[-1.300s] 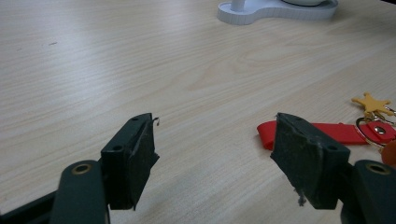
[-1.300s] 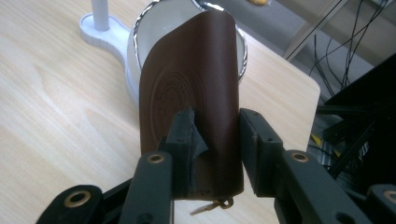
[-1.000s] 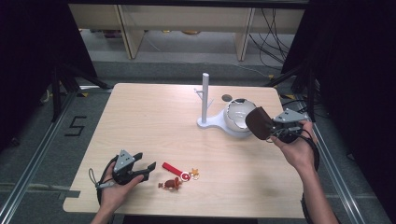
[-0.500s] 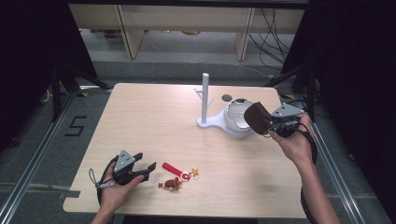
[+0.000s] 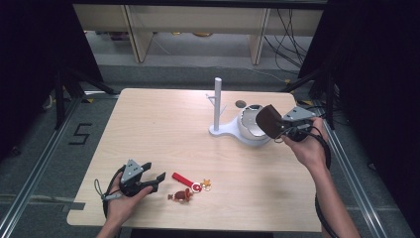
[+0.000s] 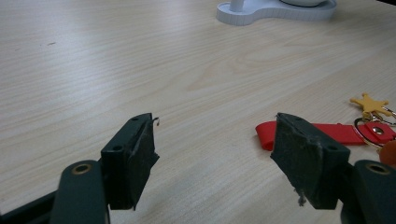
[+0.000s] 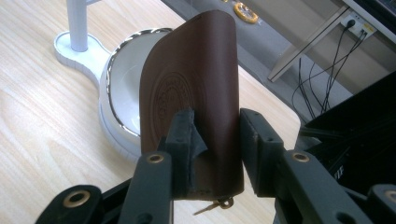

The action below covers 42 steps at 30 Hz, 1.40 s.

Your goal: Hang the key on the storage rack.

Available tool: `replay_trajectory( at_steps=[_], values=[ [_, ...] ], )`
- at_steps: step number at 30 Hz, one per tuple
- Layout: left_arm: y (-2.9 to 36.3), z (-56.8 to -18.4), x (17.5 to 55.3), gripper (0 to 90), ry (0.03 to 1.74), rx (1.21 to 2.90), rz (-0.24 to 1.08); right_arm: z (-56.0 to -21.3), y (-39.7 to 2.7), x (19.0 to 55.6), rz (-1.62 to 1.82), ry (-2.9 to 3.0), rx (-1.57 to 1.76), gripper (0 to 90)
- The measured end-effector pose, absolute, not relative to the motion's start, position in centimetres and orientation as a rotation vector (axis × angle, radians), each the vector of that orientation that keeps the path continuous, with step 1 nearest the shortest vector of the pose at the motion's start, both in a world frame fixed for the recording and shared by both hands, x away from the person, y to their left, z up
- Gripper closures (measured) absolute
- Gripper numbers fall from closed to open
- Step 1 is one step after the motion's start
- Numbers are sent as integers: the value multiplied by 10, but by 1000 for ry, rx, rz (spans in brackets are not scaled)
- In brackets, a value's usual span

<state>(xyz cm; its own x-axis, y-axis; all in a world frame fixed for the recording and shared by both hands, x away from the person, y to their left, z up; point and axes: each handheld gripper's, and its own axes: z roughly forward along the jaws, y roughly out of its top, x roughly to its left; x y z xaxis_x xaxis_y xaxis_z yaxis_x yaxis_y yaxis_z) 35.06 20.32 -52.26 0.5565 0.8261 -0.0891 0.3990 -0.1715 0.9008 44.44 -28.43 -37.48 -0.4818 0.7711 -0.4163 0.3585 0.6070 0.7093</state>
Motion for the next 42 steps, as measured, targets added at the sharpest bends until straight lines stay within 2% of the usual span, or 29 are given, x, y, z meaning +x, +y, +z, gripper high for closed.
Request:
replay_trajectory(
  at_steps=[42],
  values=[
    [203,-523,350,288,1006,1789,527,-389,-266,479,725,2106,838,668]
  ],
)
